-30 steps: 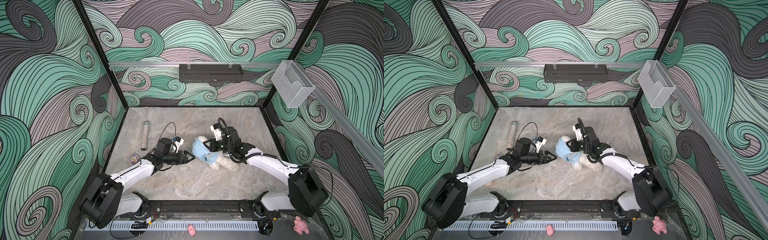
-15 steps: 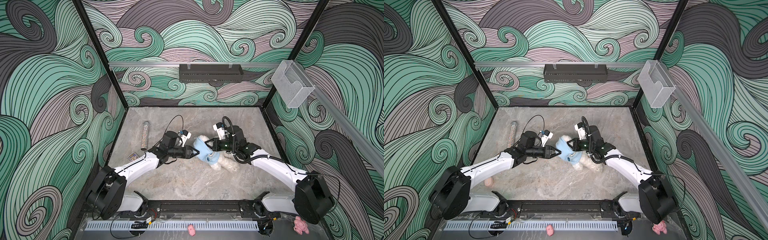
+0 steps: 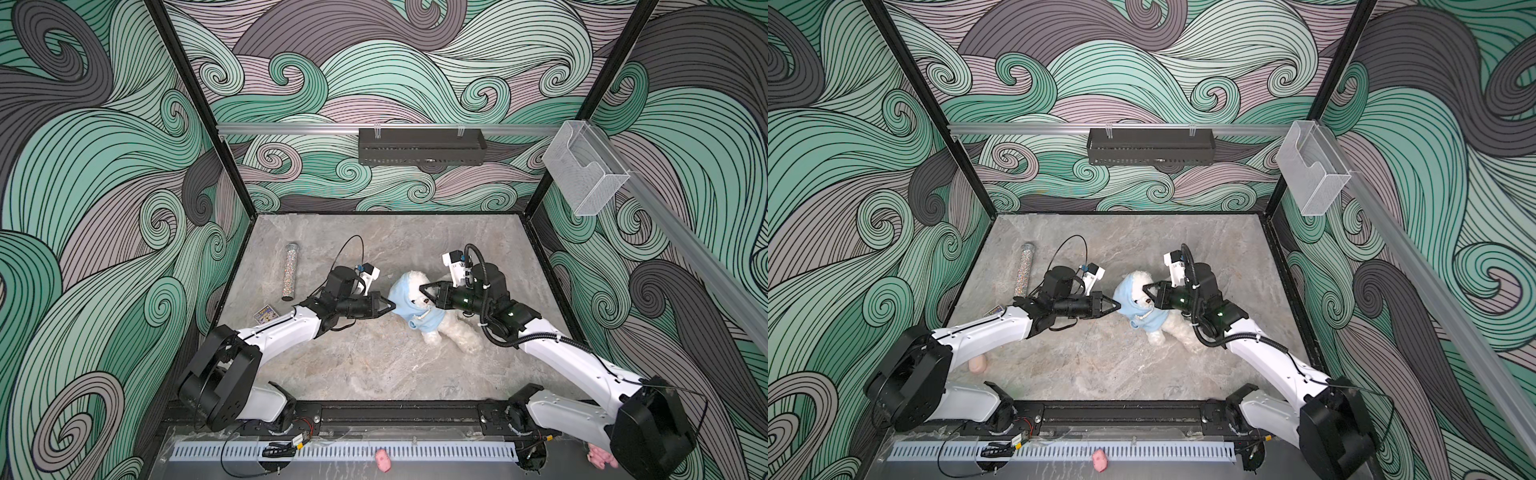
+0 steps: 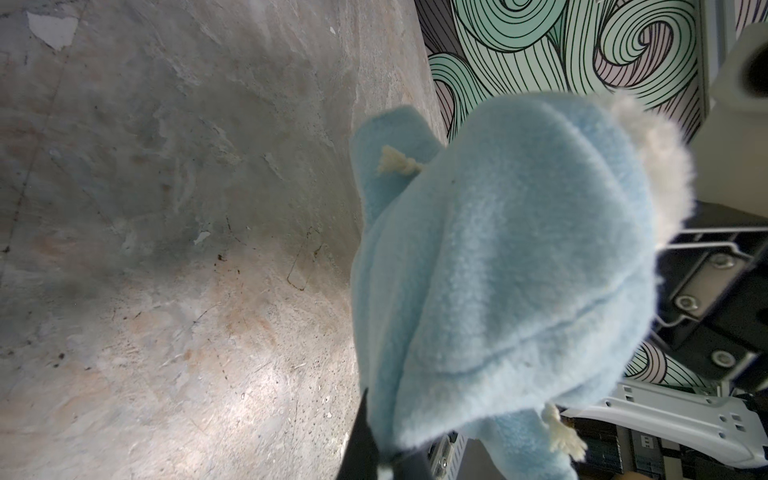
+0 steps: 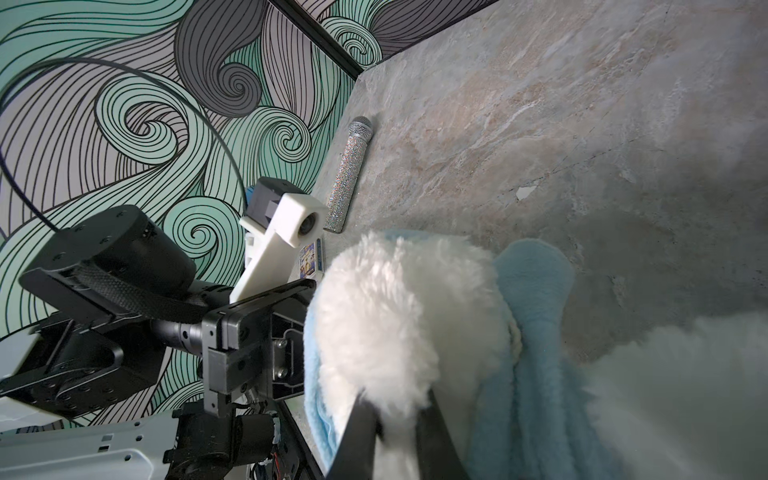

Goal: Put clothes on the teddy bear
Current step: 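Raise the bear upright between both grippers, left holding hood, right holding leg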

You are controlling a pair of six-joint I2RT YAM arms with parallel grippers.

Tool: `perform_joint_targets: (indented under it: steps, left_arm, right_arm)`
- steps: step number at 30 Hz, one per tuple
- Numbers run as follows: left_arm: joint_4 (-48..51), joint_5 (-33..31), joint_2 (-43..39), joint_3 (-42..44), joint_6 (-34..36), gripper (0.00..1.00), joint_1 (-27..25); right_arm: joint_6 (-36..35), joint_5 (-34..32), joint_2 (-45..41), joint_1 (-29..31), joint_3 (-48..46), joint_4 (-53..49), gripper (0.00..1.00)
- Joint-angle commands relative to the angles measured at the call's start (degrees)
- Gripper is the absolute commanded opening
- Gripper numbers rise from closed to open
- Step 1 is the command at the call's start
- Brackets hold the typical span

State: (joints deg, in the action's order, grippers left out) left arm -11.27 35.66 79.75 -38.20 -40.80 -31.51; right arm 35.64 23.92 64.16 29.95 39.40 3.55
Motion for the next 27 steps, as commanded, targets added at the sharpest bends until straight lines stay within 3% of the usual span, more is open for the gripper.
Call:
perform_joint_targets:
  steps: [1, 19, 27]
  left_arm:
    - [6.08, -5.07, 2.48, 2.49, -1.44, 0.03, 2.33]
    - [7.47, -7.11, 7.60, 5.17, -3.80, 0.07, 4.60]
    - [10.09, -8.63, 9.21, 4.36, -3.82, 0.17, 5.23]
  right_arm:
    - [2.09, -3.31, -3.52, -2.32, 2.04, 6.87, 0.00]
    - [5.85, -0.20, -3.67, -5.64, 1.74, 9.40, 0.00]
    - [4.66, 1.01, -3.34, -6.74, 2.42, 7.71, 0.00]
